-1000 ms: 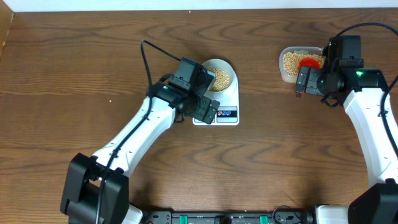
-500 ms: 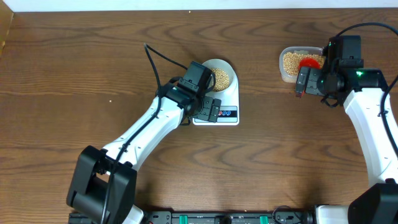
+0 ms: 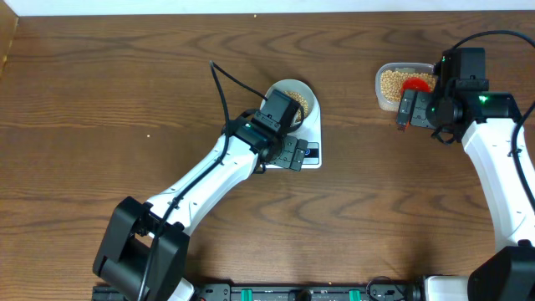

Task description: Scoop item into bowl and weigh 50g on scale

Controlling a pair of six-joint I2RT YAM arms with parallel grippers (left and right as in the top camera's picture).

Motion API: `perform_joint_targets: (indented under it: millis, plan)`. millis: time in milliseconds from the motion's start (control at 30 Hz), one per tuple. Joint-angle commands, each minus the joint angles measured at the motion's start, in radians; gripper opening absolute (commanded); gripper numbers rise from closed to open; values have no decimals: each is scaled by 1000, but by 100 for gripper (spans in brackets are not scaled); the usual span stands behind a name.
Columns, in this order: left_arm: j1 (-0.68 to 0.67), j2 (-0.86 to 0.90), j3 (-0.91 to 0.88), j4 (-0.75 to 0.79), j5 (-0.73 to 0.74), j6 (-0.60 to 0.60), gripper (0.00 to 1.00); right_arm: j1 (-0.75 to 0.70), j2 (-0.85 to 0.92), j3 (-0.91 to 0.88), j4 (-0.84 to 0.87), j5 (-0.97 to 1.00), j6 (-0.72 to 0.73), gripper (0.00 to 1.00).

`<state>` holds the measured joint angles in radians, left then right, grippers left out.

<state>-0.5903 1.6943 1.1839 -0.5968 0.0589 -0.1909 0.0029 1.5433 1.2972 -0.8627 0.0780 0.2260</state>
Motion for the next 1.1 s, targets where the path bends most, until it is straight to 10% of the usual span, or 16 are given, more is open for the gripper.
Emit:
perform_joint_targets:
  millis: [0, 1067]
  plan:
    - [-2, 6, -2, 1, -27, -14, 98, -2, -19, 24, 2, -3, -11, 99]
    - [-2, 4, -2, 143, -122, 19, 98, -2, -19, 24, 2, -3, -11, 99]
